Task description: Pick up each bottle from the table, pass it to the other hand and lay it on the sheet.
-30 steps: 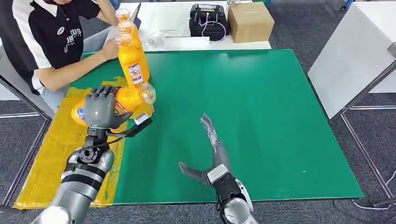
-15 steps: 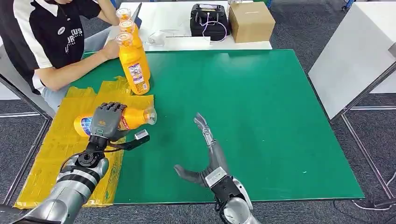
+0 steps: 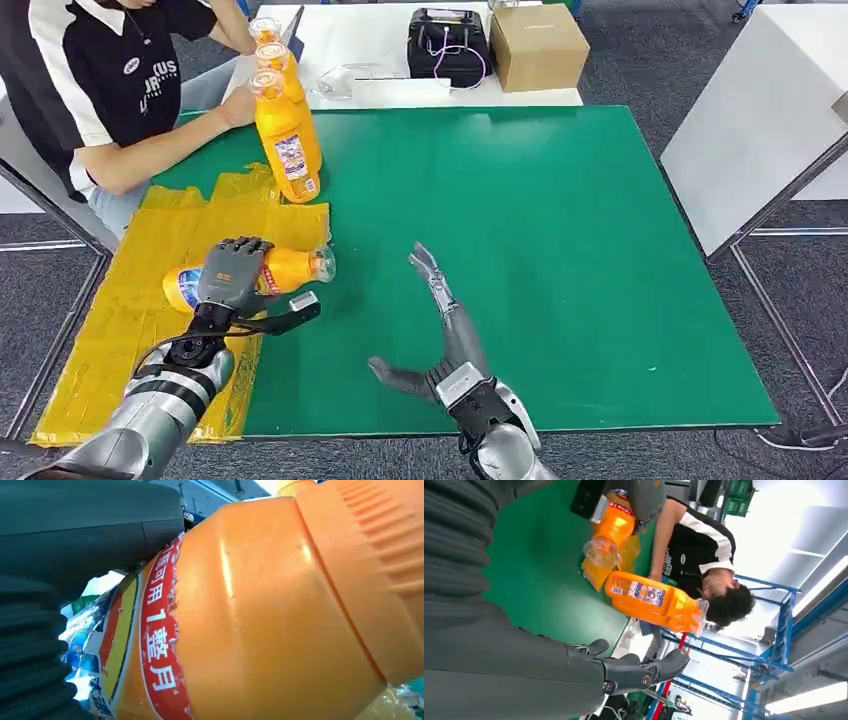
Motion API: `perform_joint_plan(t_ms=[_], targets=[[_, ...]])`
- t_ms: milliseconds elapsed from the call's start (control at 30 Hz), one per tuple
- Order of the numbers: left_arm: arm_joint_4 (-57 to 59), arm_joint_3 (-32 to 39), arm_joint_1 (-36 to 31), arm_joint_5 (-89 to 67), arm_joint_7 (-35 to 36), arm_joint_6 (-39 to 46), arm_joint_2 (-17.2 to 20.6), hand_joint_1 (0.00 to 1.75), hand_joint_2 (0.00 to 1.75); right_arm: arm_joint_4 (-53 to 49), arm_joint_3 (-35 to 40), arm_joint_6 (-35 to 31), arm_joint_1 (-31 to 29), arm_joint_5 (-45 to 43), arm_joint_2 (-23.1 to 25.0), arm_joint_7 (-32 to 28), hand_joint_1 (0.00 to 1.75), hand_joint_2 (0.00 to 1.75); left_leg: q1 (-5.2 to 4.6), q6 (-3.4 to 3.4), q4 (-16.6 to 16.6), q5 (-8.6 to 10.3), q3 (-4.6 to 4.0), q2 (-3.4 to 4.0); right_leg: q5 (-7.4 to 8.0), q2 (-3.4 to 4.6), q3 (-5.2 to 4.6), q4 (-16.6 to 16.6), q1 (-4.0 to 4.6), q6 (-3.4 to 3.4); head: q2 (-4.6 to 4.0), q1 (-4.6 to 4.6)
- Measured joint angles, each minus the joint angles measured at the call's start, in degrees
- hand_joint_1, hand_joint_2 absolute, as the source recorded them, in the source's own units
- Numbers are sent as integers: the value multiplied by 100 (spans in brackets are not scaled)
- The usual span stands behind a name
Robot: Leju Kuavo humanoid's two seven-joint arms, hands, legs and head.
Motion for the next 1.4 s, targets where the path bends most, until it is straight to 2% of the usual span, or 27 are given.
perform_joint_plan(t_ms=[33,67,267,433,800,1133,1233,1267,1333,1400], targets=[[15,0,-3,9,-11,0,-2,5,175,-2,2,0,-2,0,-2,2,0,175,0,0,0,0,0,0,0,0,0,0,0,0,0,-2],[26,7,-3,42,-50,0,-13,0,175,0,2,0,-2,0,-2,7,0,175,0,0,0,0,0,0,0,0,0,0,0,0,0,-2],[245,271,-28,367,-337,0,-212,0,175,0,2,-7,-12,55,0,31,0,175,-1,0,0,0,0,-2,0,-1,1,0,-1,0,0,-2],[737,426,-143,417,-302,-18,-332,0,175,0,2,-7,-29,90,0,61,0,175,-1,0,0,0,0,-1,0,0,1,0,-1,0,0,0],[1174,514,-288,356,-179,-227,-413,0,175,4,2,-7,-67,219,0,127,0,175,0,0,-1,0,3,-3,0,-2,6,0,0,0,0,-2],[1241,601,-291,532,-440,-115,-457,0,175,15,2,-7,-93,269,0,133,0,175,-1,0,0,0,9,-4,0,-2,13,0,0,0,0,-2],[1025,776,-152,835,-847,-4,-496,0,175,15,0,-13,-88,286,0,131,0,175,-1,0,0,0,9,0,0,-1,8,0,-1,0,0,-2],[827,851,-49,991,-1184,0,-536,0,175,15,-4,-35,-79,297,0,114,0,175,-1,0,1,0,9,0,0,0,5,-1,-3,0,0,-2],[-84,1294,299,1381,-2494,13,-768,0,175,7,-35,-137,-22,264,0,35,0,175,-2,0,1,0,4,-5,0,-3,2,-1,-5,0,0,-2],[-836,1813,525,1521,-3398,17,-1043,0,175,-15,-63,-190,31,225,-2,-18,0,175,-5,1,1,-1,-2,-3,0,-2,2,-1,-5,1,0,0]])
